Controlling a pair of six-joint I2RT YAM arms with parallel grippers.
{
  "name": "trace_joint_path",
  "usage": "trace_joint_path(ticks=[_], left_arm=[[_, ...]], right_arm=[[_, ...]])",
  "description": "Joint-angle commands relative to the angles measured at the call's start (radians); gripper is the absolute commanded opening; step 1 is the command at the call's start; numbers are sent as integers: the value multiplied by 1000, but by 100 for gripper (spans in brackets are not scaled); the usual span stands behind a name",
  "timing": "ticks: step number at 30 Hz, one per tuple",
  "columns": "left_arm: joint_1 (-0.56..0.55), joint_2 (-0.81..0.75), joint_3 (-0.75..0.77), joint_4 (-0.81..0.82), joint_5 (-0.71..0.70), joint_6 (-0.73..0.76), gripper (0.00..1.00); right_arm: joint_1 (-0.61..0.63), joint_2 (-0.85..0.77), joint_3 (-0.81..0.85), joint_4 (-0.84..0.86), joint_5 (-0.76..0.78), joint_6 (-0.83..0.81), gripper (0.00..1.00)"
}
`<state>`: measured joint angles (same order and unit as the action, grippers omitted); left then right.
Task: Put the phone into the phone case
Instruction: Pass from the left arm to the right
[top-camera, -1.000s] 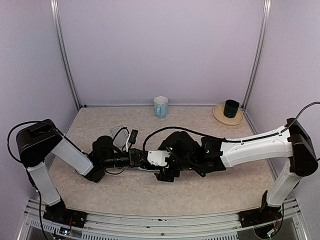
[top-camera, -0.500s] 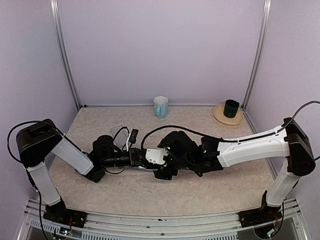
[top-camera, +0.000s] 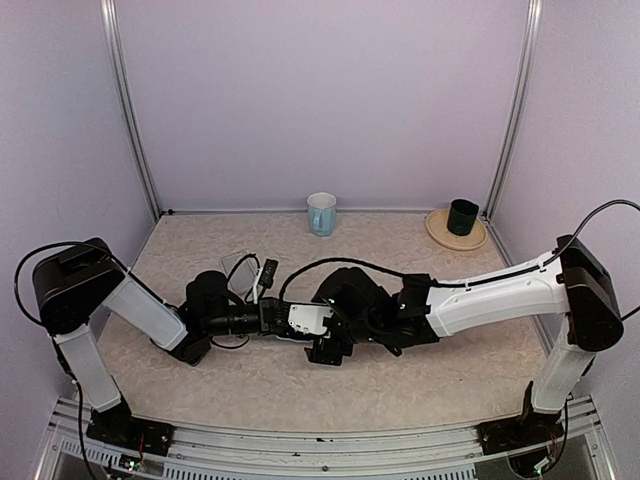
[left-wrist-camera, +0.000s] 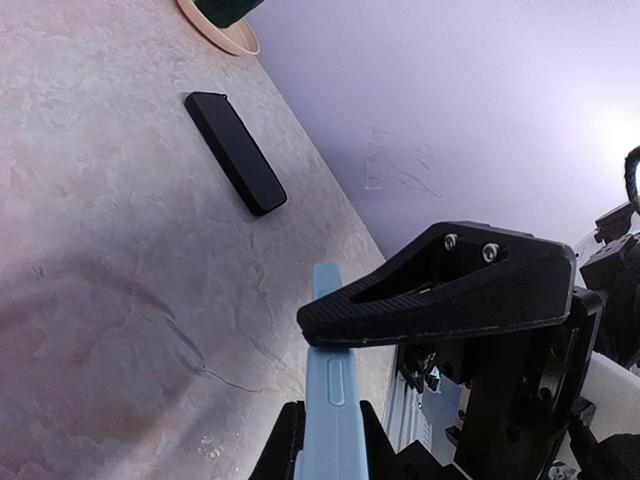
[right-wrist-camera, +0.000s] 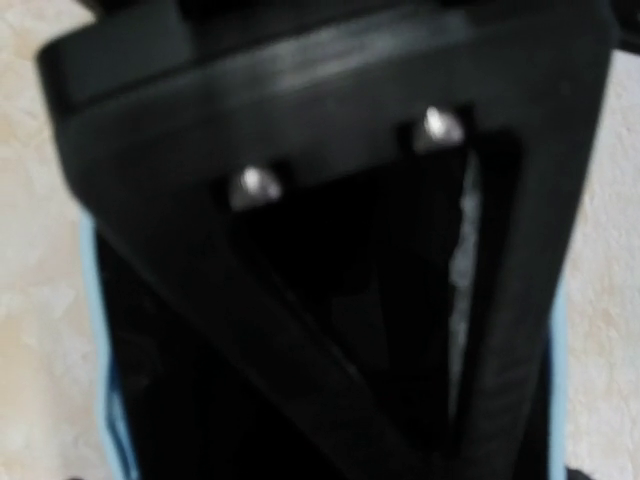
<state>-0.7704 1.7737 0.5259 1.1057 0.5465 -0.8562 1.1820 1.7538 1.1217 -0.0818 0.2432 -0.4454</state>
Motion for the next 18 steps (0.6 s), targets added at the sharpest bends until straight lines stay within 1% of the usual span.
trace_joint_path(ticks=[1,4,12,16,18], left_arm=[[-10,-44,11,64,31,28,0],[-13,-40,16,59,40,32,0],[-17,-31,23,53,56,41,0],[-18,-30,25,46,61,50,0],[-18,-28,26,43,62,51,0]], right_arm=[[-10,8,38,-5,-50,7,99],[-14,6,39,-7,-67,4,97],[-25,17,39,-19,-53,0,94],[-38,16,44,-37,-73,9,88],[-44,13,45,-50,-91,11,82]])
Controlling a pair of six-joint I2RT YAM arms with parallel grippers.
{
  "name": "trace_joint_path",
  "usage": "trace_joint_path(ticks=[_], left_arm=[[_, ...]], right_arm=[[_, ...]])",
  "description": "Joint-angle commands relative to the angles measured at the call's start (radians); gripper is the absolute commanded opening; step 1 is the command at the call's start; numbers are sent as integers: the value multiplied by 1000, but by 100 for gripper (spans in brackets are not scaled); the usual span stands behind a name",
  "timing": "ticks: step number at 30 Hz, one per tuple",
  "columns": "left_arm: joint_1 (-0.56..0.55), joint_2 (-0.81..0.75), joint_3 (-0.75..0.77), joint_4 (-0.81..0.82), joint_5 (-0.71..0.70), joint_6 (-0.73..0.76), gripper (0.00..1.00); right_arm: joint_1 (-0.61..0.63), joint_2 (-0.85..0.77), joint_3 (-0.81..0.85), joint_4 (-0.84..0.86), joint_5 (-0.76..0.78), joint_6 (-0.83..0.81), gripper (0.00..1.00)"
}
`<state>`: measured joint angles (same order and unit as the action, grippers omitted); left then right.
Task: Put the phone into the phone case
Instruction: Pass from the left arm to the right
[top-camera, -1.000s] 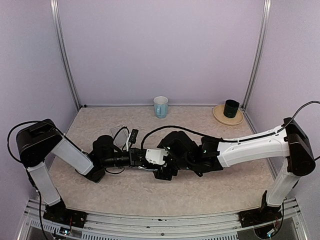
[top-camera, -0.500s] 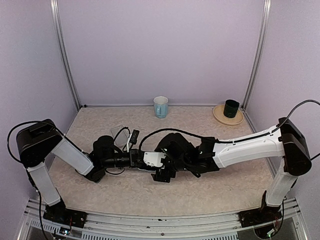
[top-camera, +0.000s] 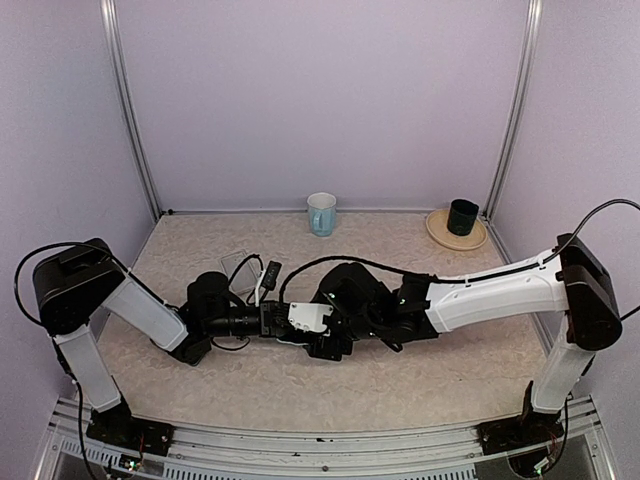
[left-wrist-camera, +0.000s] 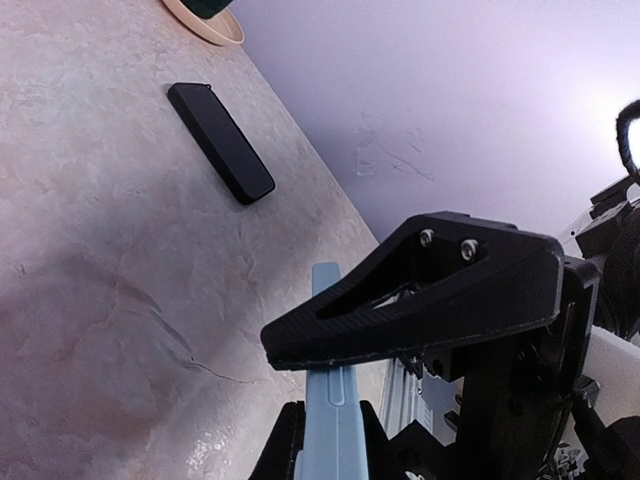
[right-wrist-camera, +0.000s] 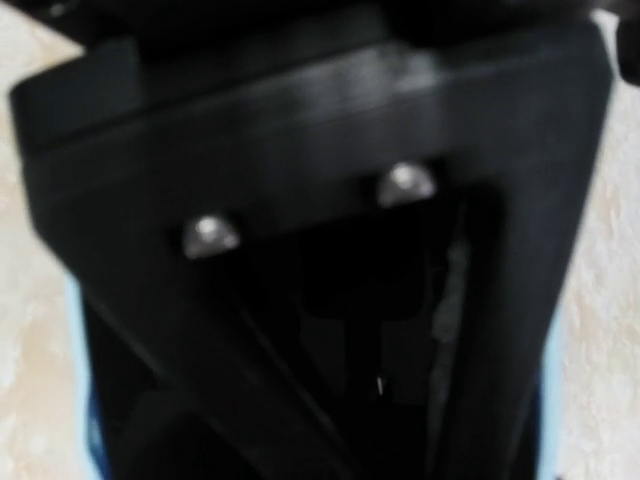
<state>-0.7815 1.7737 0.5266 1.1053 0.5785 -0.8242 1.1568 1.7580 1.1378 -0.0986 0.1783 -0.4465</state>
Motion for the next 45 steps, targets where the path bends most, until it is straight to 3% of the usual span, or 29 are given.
trace_joint_path(ticks=[1,7,11,25,28,45], left_arm=[[-7,-27,24,44,31,19,0],[-7,-22,27,47,33,14,0],[-7,-20,30,49,31,10,1],[23,-72,10,18,40,20,46],[40,-103,-5,-6,25,34,52],[143,-274,-89,-88,-63,61,60]], right_arm=[[-21,8,29,-37,-31,14,78],[-22,9,25,-43,-36,9,62],[-21,2,21,-38,-43,11,59],[-64,-60,-24,-18,-51,50,55],[-70,-73,-39,-16,-45,55,55],[-104,-109,-81,-4,-10,111,54]])
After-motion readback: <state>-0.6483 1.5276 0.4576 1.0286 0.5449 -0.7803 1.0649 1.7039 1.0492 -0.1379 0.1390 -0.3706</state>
